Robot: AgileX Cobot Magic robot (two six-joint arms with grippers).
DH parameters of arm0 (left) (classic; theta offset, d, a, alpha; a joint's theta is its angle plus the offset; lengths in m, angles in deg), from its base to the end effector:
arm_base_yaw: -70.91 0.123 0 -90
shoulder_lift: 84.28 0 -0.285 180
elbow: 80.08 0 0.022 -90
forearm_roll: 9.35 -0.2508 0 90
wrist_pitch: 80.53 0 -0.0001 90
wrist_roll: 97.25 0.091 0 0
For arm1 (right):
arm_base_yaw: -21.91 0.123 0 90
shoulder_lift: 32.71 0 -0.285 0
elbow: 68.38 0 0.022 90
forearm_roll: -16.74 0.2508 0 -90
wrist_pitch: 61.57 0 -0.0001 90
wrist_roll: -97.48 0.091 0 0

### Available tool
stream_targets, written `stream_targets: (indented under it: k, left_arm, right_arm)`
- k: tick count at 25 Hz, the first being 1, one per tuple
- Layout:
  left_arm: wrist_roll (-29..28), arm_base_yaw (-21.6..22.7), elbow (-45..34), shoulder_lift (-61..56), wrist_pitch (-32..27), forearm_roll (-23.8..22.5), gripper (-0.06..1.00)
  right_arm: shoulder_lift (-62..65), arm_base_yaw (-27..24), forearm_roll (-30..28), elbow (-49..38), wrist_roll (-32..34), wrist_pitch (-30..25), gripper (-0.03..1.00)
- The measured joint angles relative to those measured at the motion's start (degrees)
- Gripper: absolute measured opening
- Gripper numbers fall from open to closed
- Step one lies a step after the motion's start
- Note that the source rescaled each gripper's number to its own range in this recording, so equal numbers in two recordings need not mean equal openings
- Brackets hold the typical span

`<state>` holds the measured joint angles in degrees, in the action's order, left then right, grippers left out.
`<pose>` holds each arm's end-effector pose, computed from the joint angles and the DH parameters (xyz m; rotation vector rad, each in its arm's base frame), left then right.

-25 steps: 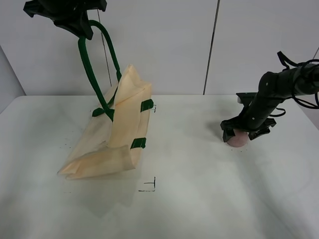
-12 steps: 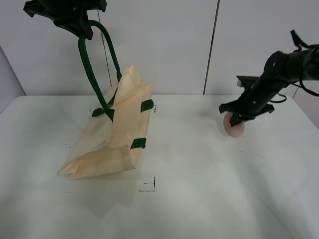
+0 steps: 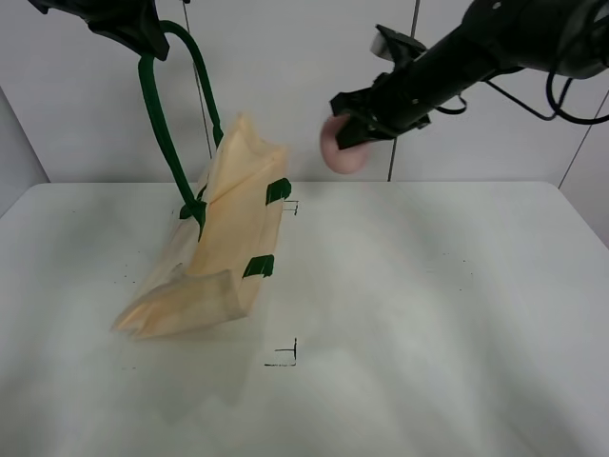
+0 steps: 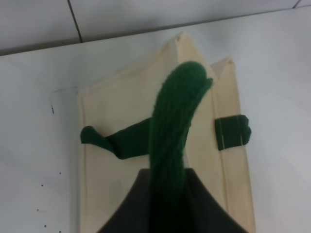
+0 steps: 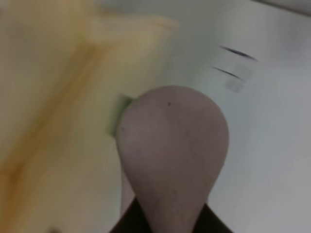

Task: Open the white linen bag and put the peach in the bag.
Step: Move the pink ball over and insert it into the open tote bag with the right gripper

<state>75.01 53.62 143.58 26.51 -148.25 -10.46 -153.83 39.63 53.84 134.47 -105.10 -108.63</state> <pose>0.3711 -0.1138 0.4430 0.1964 2.3531 -0.1885 0.4186 0.1760 0.2911 -0.4863 2.3876 0.7311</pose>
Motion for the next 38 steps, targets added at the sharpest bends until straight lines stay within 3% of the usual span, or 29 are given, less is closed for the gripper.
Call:
stream_targets:
  k: [8,15,17,20,21,24,27,29,33,38]
  left_arm:
    - [0.00,0.00,0.00,-0.13,0.00,-0.19,0.00]
    - [0.00,0.00,0.00,-0.13,0.00,-0.19,0.00]
    - [0.00,0.00,0.00,-0.13,0.00,-0.19,0.00]
    - [0.00,0.00,0.00,-0.13,0.00,-0.19,0.00]
    - [0.00,0.00,0.00,-0.13,0.00,-0.19,0.00]
    - [0.00,0.00,0.00,-0.13,0.00,-0.19,0.00]
    - [0.00,0.00,0.00,-0.13,0.00,-0.19,0.00]
    - [0.00,0.00,0.00,-0.13,0.00,-0.19,0.00]
    - [0.00,0.00,0.00,-0.13,0.00,-0.19,0.00]
    - [0.00,0.00,0.00,-0.13,0.00,-0.19,0.00]
  right_arm:
    - [-5.19,12.84,1.25,0.10,-2.05,7.93,0.00]
    - [-11.92,16.73,1.75,0.10,-2.05,12.52,0.03]
    - [-12.81,16.74,2.37,0.10,-2.05,12.94,0.19]
    - [-13.14,16.74,2.61,0.10,-2.05,13.40,0.70]
    - [-13.14,16.80,2.74,0.10,-2.05,13.51,0.82]
    - [-13.14,16.92,2.51,0.38,-1.99,13.49,0.96]
    - [-13.14,16.38,-0.01,2.68,-0.03,10.11,0.99]
    - [-13.14,15.44,-3.44,5.50,2.87,4.98,1.00]
    - [-13.14,13.32,-16.02,12.64,13.72,-6.69,1.00]
    - [-13.14,10.57,-31.63,16.63,22.13,-14.85,1.00]
